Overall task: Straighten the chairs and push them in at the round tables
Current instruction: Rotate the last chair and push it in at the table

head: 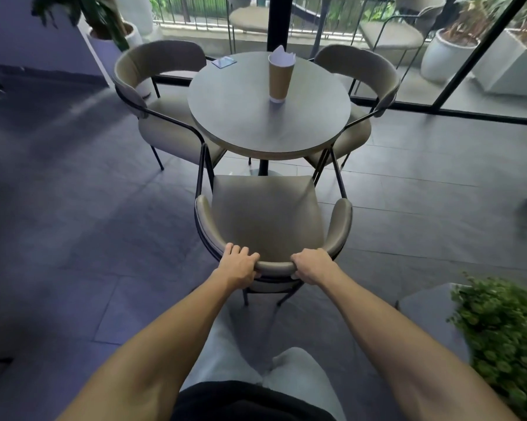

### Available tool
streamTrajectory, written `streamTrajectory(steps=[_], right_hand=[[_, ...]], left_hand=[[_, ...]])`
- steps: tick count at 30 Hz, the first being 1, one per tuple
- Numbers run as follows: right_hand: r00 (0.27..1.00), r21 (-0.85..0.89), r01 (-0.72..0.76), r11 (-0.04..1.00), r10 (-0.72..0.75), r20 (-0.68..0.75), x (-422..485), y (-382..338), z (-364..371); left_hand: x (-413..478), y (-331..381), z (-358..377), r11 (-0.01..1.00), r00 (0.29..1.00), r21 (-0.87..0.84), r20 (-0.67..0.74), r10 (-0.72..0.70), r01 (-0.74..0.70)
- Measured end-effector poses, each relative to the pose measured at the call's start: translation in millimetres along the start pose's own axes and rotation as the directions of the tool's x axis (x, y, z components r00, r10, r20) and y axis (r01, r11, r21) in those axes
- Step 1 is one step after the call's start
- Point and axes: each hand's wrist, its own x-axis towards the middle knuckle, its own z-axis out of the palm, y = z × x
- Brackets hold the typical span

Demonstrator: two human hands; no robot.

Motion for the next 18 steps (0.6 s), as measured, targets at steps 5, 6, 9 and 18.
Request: streamTrajectory(steps=[5, 6, 9, 18], right_hand=[[1.000, 0.004, 0.008, 1.000, -0.008, 0.002, 3.0, -3.4, -1.8], [1.000, 0.009, 0.008, 1.000, -0.008, 0.005, 3.1, -3.5, -1.2], [1.000, 0.014, 0.013, 1.000, -0.013, 0.007, 2.7, -3.2, -1.7], [0.999, -0.007, 0.031, 0.999, -0.031, -0.016, 0.9, -3.0, 5.2]], left_hand=[[1.0, -6.5, 5.1, 1.000, 1.000, 0.001, -0.016, 0.002, -0.002], [1.8, -6.7, 5.5, 1.000, 1.000, 0.003, -0.019, 0.004, -0.004], [3.6, -6.9, 5.4, 1.000, 1.000, 0.018, -0.027, 0.009, -0.008], [3.7, -4.9, 9.8, 0.999, 0.998, 0.053, -0.056, 0.003, 0.000]])
